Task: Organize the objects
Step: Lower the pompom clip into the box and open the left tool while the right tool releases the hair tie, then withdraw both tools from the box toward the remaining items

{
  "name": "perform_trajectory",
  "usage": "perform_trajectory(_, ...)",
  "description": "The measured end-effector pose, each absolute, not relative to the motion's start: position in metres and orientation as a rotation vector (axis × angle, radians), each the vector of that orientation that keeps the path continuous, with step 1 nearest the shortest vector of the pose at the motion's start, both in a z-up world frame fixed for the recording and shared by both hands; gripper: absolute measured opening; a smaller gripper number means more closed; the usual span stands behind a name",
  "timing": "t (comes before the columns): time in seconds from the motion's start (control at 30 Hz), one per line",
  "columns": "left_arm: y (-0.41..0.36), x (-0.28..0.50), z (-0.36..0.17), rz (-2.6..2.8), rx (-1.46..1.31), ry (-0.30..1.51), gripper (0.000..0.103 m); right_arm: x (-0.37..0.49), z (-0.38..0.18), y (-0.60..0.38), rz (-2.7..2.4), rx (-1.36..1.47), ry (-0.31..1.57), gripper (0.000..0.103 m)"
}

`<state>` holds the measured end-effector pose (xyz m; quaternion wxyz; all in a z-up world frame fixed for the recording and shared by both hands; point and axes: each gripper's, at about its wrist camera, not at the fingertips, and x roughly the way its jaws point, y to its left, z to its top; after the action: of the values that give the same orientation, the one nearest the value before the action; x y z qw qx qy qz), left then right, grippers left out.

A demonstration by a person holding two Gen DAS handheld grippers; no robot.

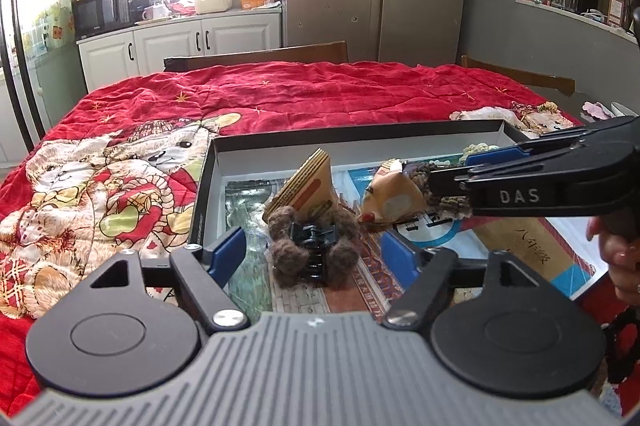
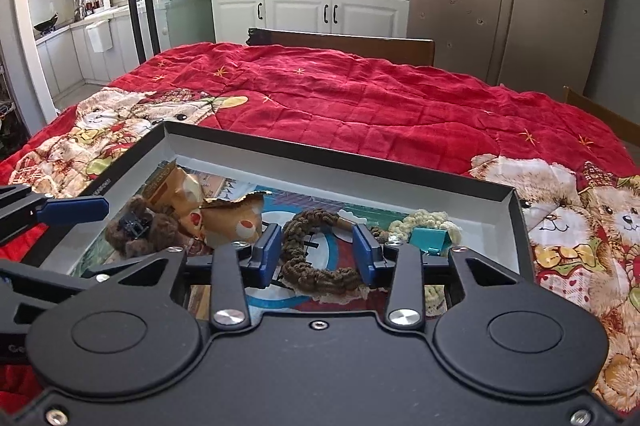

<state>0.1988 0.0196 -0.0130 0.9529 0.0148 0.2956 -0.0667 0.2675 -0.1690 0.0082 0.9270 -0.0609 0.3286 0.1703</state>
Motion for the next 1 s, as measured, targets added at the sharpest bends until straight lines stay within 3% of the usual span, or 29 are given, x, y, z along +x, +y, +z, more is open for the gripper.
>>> perform_trajectory(1.0,0.000,0.146,0.029,-0.178,0.103,0.501,0.094,0.161,0.071,-0.217,0.385,-0.082,0.549,0.047)
